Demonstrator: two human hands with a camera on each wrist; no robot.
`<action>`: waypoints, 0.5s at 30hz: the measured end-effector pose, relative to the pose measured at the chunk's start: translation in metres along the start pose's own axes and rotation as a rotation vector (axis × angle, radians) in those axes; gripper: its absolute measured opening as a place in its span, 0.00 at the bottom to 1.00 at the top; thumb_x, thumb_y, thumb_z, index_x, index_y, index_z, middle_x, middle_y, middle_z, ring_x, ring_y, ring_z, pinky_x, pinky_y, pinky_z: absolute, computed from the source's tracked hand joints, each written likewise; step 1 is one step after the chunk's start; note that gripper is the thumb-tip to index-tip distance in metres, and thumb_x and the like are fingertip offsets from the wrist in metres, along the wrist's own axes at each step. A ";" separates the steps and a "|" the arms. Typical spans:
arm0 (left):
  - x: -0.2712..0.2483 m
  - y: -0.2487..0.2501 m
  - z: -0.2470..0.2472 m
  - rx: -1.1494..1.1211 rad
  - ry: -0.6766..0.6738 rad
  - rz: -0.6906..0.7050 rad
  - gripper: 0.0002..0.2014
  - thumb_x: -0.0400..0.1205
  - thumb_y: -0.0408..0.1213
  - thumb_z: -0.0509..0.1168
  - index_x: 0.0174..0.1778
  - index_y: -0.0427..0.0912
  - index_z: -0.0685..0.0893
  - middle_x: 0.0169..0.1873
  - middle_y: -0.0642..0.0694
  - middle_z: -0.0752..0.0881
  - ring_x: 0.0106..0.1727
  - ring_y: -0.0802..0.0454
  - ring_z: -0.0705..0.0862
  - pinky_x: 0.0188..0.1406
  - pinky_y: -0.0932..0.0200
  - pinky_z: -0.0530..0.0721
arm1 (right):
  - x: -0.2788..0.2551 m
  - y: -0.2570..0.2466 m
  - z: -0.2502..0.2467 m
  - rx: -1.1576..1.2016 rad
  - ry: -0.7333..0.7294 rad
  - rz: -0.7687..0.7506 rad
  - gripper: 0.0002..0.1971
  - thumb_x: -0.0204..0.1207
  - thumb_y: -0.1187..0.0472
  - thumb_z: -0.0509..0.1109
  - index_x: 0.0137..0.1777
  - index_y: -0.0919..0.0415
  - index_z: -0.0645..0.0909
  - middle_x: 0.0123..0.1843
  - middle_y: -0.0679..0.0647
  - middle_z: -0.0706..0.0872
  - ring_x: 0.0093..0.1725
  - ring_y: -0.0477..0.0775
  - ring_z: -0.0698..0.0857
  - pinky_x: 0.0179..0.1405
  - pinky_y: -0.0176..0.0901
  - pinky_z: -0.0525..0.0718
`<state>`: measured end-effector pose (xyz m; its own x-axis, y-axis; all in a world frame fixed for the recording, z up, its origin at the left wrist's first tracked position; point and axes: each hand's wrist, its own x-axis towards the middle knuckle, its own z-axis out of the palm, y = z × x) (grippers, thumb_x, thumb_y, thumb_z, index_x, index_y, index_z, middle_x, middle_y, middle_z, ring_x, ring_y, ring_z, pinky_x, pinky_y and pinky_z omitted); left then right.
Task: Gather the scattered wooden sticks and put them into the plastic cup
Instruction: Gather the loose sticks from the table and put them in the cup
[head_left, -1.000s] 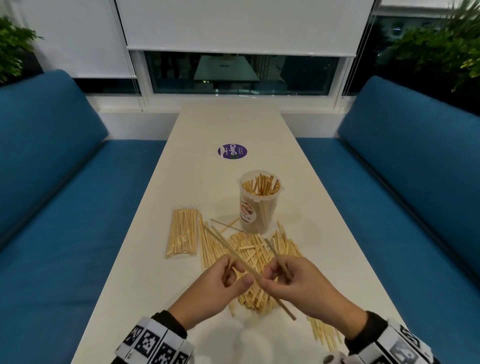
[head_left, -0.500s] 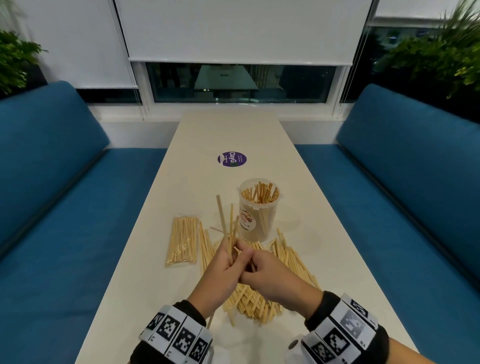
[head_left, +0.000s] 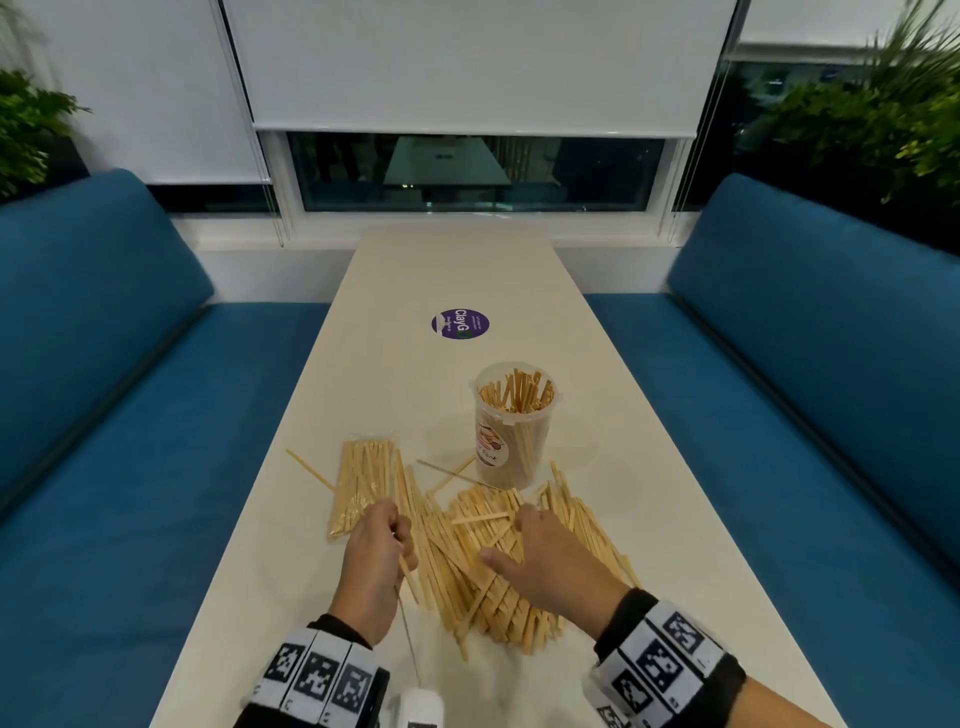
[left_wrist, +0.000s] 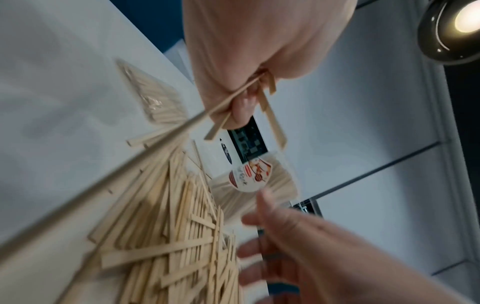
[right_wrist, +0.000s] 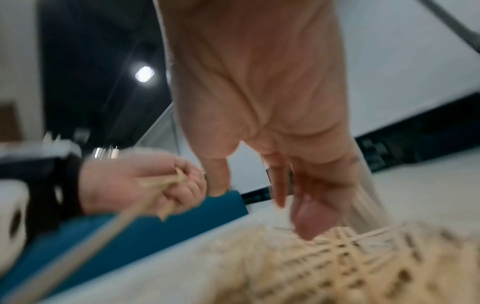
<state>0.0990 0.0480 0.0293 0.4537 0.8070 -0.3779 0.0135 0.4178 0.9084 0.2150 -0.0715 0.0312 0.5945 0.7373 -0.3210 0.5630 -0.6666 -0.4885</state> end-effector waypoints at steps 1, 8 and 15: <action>-0.001 0.000 -0.003 -0.013 -0.010 -0.009 0.15 0.84 0.32 0.50 0.29 0.44 0.63 0.25 0.48 0.66 0.22 0.55 0.61 0.26 0.58 0.59 | 0.005 0.004 0.005 -0.033 0.066 0.041 0.34 0.78 0.37 0.59 0.75 0.60 0.60 0.70 0.59 0.72 0.66 0.59 0.77 0.57 0.46 0.79; -0.004 -0.005 -0.012 -0.083 -0.052 -0.025 0.17 0.87 0.40 0.51 0.31 0.43 0.64 0.25 0.47 0.67 0.25 0.54 0.61 0.25 0.60 0.59 | 0.029 0.010 0.024 -0.078 0.121 0.159 0.36 0.78 0.35 0.54 0.77 0.59 0.52 0.50 0.57 0.86 0.42 0.55 0.85 0.33 0.41 0.79; -0.008 -0.011 -0.010 -0.102 -0.062 -0.057 0.18 0.88 0.41 0.51 0.31 0.42 0.65 0.24 0.46 0.68 0.24 0.52 0.64 0.25 0.59 0.63 | 0.038 0.003 0.033 -0.173 0.118 0.140 0.38 0.77 0.38 0.61 0.79 0.57 0.51 0.59 0.58 0.82 0.52 0.57 0.85 0.37 0.41 0.79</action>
<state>0.0864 0.0415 0.0201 0.5088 0.7550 -0.4137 -0.0486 0.5050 0.8618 0.2201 -0.0423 -0.0093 0.7305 0.6255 -0.2740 0.5545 -0.7776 -0.2965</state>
